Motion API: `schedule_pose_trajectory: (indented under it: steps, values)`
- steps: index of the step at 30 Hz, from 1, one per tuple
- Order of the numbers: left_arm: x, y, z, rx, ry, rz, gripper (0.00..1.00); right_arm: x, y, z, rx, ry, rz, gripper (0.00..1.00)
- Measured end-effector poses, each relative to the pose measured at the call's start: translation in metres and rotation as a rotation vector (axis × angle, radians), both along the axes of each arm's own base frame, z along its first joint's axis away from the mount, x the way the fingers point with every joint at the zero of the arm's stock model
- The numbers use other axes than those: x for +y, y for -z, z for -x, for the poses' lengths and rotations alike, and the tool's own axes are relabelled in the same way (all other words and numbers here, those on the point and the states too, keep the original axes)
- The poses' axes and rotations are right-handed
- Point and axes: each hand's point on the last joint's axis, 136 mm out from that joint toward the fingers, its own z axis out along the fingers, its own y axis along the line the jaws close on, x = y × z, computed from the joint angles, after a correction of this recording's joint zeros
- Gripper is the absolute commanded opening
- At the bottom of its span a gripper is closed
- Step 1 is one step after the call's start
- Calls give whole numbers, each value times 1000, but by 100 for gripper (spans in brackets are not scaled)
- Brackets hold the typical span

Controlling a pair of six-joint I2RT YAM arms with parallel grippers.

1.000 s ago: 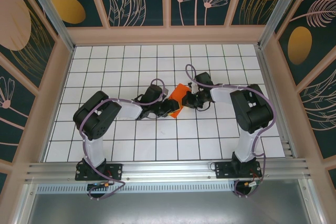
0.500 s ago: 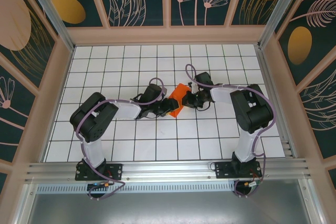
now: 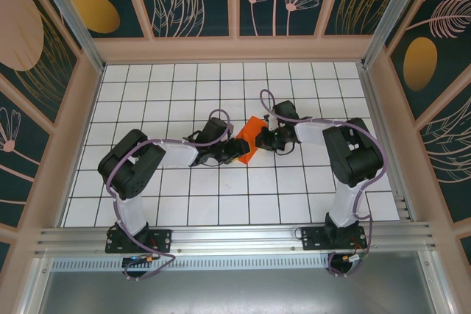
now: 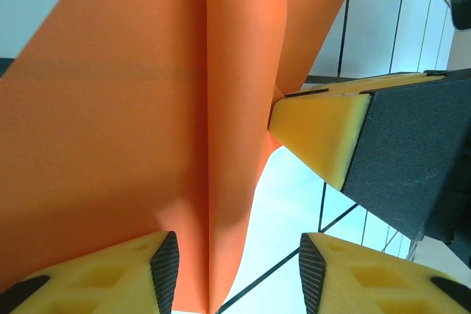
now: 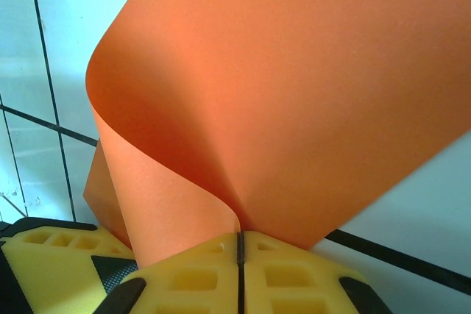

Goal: Fold a paper plane with a square sheet of paper (pick it up from the middle)
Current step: Fold the triangle a second time at the center of the table.

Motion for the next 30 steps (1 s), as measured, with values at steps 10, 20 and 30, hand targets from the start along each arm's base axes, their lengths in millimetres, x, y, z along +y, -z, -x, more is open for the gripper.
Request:
schedule_pose_trajectory:
  steps: [10, 20, 30]
  values:
    - [3, 4, 1, 4, -1, -23, 40, -1, -1, -4, -12, 6, 14, 10]
    - [7, 7, 0, 20, -14, -54, 38, -2, -1, -5, -26, -7, 20, 10]
    - [11, 12, -1, 42, -27, -125, 29, -1, -1, -4, -37, -23, 23, 10]
